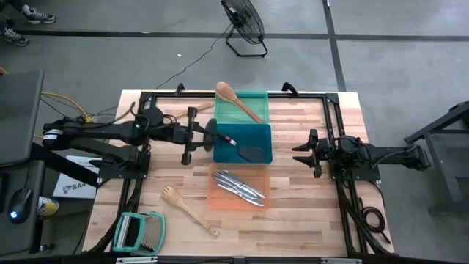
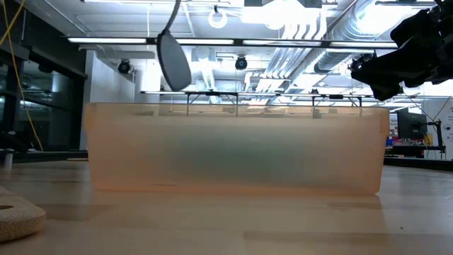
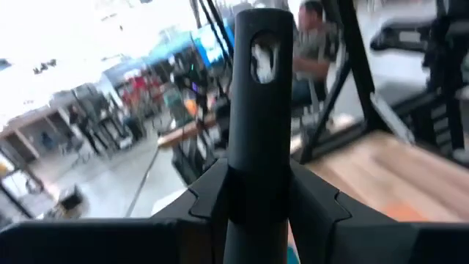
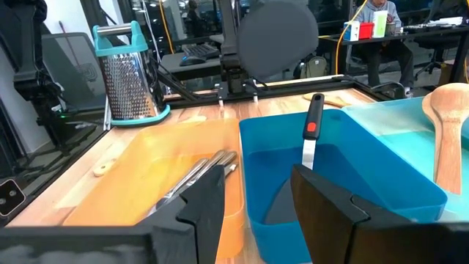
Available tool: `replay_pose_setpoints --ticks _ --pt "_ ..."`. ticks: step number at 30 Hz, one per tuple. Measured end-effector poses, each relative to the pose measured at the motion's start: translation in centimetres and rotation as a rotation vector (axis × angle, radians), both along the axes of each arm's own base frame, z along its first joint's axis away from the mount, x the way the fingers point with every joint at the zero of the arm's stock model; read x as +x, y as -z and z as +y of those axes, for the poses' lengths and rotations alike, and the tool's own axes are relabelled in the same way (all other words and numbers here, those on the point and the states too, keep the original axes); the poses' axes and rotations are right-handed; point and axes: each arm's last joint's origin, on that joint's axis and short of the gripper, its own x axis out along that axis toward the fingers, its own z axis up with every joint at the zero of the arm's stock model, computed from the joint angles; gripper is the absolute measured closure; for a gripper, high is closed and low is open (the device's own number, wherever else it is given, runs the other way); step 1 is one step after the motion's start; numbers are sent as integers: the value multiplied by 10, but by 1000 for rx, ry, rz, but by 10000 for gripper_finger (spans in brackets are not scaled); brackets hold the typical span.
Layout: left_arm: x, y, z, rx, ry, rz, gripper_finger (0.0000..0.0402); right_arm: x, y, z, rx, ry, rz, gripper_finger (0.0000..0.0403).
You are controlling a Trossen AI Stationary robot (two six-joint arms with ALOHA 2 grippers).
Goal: Pick & Place Kitchen Items
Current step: Put the black spatula into the blue bin
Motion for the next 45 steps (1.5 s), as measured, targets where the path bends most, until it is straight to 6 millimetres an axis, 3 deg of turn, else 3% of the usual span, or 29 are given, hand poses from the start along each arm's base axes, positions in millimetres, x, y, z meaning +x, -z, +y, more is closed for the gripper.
replay_pose_setpoints --ticks 5,10,16,20,29,35,45 --pt "15 21 1 -114 26 -110 300 0 0 0 0 0 0 254" --pt "40 43 3 -222 42 -110 300 0 0 0 0 0 -1 254" --pt "65 63 25 -403 42 -196 300 0 0 0 0 0 0 254" --pt "76 77 41 -607 -69 -289 300 0 0 0 0 0 0 254" --pt "90 108 56 -935 -245 -412 300 0 0 0 0 0 0 254" --pt "101 117 61 -1142 -259 -503 300 0 0 0 0 0 0 254" --pt "114 135 67 -1282 -374 -576 300 0 0 0 0 0 0 254"
